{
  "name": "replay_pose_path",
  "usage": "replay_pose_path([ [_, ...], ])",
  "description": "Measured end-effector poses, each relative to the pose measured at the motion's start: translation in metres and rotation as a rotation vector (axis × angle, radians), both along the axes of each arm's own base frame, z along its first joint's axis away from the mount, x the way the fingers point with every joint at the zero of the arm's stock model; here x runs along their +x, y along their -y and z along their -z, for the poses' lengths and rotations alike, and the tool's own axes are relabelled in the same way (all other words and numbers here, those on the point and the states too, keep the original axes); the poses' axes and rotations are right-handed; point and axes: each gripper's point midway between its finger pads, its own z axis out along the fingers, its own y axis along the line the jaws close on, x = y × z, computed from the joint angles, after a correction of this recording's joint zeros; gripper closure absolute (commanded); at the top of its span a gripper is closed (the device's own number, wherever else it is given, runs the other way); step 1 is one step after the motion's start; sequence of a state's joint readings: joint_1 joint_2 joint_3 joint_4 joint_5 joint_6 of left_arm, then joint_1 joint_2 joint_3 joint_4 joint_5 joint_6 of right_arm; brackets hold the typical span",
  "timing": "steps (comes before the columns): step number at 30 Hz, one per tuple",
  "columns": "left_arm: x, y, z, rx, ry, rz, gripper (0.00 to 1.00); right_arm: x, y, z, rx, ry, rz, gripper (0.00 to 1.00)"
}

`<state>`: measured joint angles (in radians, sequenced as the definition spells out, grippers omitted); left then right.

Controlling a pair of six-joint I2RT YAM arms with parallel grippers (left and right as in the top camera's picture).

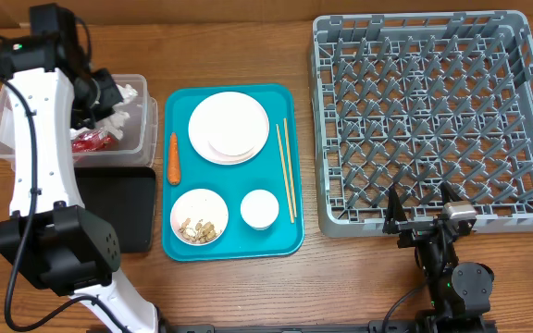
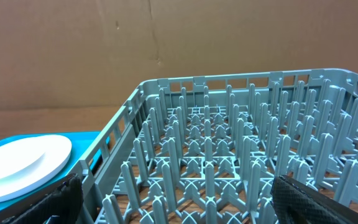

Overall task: Sort waste into correct bins and load items into the dishwasher
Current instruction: 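Carry the foil left and release it into the clear bin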

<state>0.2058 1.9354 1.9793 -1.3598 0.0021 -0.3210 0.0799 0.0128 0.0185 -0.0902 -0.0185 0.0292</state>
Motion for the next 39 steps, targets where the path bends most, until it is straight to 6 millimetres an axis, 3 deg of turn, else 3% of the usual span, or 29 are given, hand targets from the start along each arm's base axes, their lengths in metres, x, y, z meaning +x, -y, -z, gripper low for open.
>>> replay_pose_path([
  [10, 0.023, -0.012, -0.006, 0.012, 0.1, -0.078, 0.96, 0.0, 0.0, 0.0, 0.0, 0.0, 0.0, 0.0],
  [20, 0.025, -0.023, 0.034, 0.044, -0.005, -0.127, 0.96, 0.0, 0.0, 0.0, 0.0, 0.0, 0.0, 0.0],
  [21, 0.026, -0.024, 0.036, 0.047, -0.006, -0.128, 0.94, 0.0, 0.0, 0.0, 0.0, 0.0, 0.0, 0.0],
  [22, 0.027, -0.025, 0.037, 0.051, -0.007, -0.129, 0.84, 0.0, 0.0, 0.0, 0.0, 0.0, -0.001, 0.0],
  [23, 0.028, -0.026, 0.038, 0.055, -0.006, -0.129, 0.67, 0.0, 0.0, 0.0, 0.0, 0.0, 0.0, 0.0],
  [27, 0.029, -0.027, 0.038, 0.06, -0.004, -0.138, 0.58, 0.0, 0.0, 0.0, 0.0, 0.0, 0.0, 0.0],
  [28, 0.028, -0.027, 0.039, 0.06, -0.007, -0.138, 0.43, 0.0, 0.0, 0.0, 0.0, 0.0, 0.0, 0.0],
  [34, 0.026, -0.025, 0.04, 0.051, -0.019, -0.122, 0.46, 0.0, 0.0, 0.0, 0.0, 0.001, -0.001, 0.0],
  [39, 0.029, -0.008, 0.038, -0.028, -0.005, -0.035, 0.45, 0.0, 0.0, 0.0, 0.0, 0.0, -0.001, 0.0],
])
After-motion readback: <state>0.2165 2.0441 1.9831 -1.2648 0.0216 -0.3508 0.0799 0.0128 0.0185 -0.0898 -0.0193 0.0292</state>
